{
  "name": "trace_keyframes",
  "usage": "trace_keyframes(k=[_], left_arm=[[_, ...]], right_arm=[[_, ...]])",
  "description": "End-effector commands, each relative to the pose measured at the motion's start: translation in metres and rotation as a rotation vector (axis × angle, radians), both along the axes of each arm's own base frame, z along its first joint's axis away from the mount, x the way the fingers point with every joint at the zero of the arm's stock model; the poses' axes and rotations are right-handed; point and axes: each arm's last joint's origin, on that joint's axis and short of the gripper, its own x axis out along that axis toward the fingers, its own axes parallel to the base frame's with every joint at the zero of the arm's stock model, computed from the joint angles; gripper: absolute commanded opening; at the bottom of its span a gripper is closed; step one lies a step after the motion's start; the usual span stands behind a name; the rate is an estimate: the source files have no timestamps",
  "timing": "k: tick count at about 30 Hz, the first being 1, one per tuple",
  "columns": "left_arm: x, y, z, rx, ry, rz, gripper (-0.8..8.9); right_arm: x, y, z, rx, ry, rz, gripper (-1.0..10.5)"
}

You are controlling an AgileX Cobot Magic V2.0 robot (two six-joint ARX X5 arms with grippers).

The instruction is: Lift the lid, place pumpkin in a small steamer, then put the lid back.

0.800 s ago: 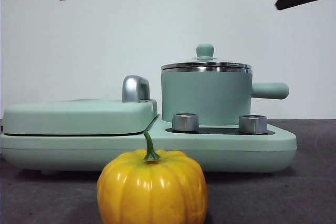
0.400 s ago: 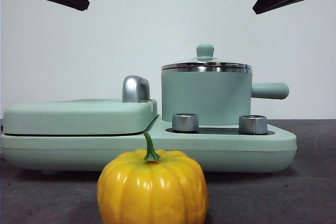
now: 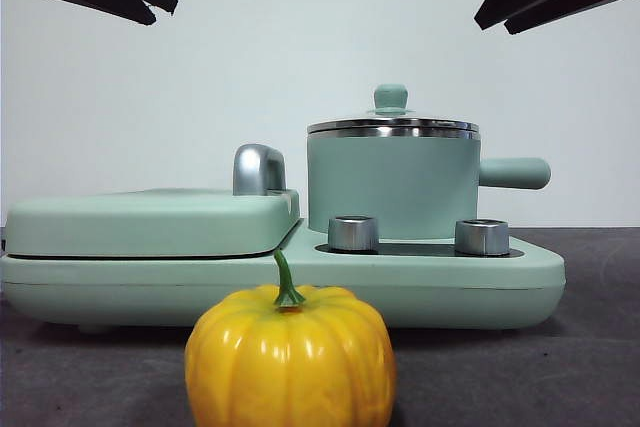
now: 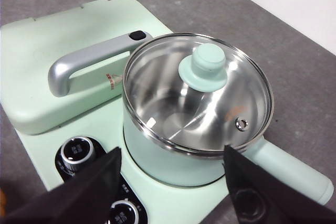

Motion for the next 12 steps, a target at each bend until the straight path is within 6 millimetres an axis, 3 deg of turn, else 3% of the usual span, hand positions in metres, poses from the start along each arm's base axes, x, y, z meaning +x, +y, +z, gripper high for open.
trace_keyframes(k=[1,12], left_arm=[[0.003,-0.003,0.009,-0.010,-0.051,-0.014,2.26],[0.027,-0.037,0.001,-0.117,-0.084,-0.066,2.27]], right_arm=[[0.001,0.001,0.007,0.060,0.008,-0.023,3.1],[-0.003,-0.006,0.015,0.122,0.001,-0.072,3.1]])
